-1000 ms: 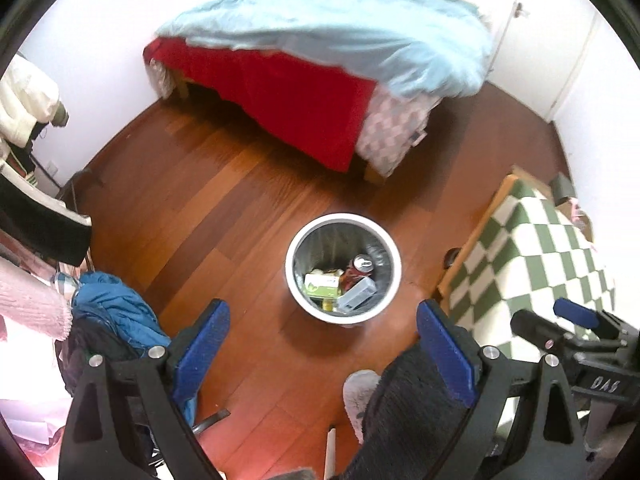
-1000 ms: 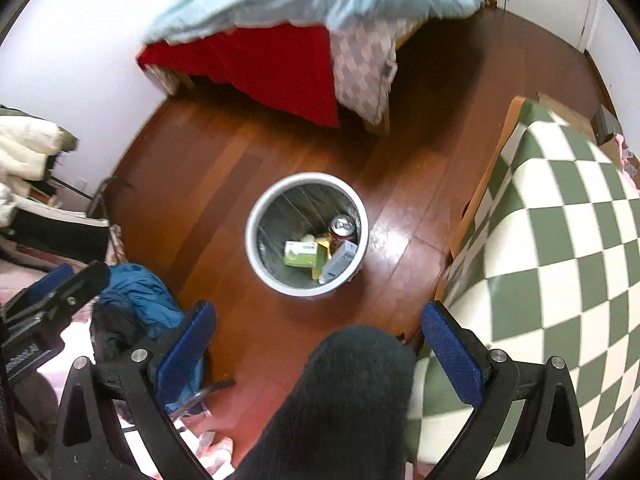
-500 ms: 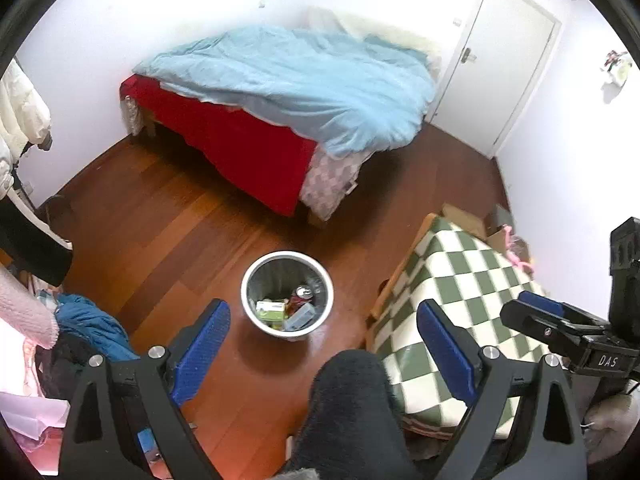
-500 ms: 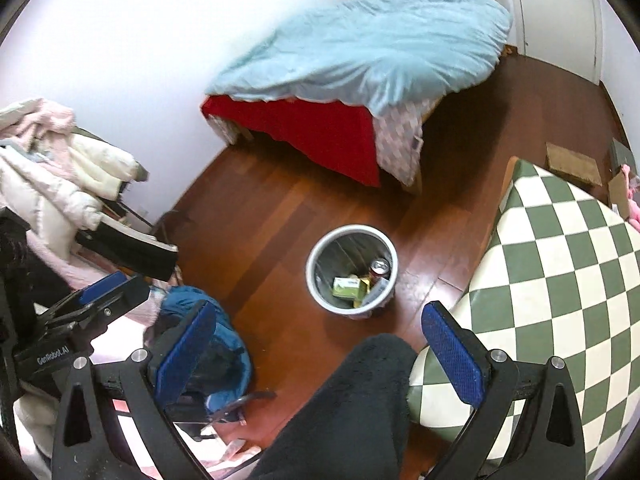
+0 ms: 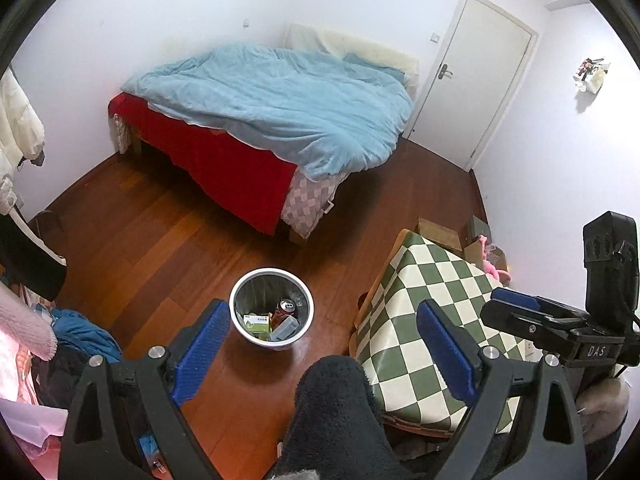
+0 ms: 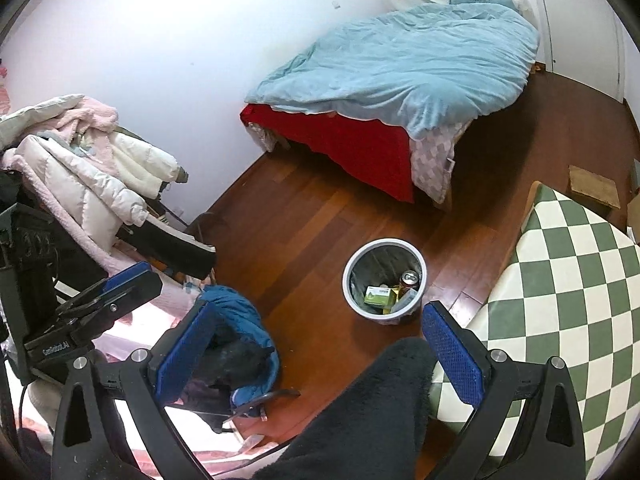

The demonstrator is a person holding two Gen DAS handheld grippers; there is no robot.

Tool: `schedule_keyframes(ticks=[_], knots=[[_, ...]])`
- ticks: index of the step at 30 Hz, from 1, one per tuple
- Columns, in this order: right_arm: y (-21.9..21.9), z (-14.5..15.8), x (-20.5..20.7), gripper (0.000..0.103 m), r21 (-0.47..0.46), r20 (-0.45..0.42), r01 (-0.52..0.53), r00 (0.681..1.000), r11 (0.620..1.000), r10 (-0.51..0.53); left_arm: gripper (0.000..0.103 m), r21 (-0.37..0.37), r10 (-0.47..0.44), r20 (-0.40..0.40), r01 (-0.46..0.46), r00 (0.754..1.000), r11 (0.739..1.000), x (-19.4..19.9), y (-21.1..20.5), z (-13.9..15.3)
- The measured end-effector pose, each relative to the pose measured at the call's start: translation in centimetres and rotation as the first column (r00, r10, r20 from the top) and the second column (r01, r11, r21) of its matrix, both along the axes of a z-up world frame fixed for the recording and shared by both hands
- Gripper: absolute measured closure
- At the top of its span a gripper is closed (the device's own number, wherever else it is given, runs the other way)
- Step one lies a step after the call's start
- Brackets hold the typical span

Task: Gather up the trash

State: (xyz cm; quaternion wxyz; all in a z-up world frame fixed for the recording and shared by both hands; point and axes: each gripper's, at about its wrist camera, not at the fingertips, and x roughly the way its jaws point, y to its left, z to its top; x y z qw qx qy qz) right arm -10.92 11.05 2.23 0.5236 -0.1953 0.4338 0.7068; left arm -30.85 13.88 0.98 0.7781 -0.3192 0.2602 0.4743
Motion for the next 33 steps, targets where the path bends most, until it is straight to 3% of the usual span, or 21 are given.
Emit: schedule_keyframes(ticks=[9,11,33], knots=[[0.5,0.1,-0.8,0.000,-0.009,-0.007,-0.026,1.000,1.000,0.026,0.007,0.000,0.014,0.006,-0.014,1.000,1.000,-0.8,-0.1,0.1],[0.6,0.0,-0.9,0.000,-0.012,-0.011,-0.033,0.999,0.999,0.032,0.001,-0.010,0.013,0.016,-0.013,1.000,1.000,-0.9,0.0,0.0],[1.0,-0.6,-1.6,0.000,-0.037,-0.035,-0.060,0.998,0.997,0.059,0.001,-0.046,-0.013,0.043,0.015,0.999,0.999,-0.5,-0.1,-0.6]])
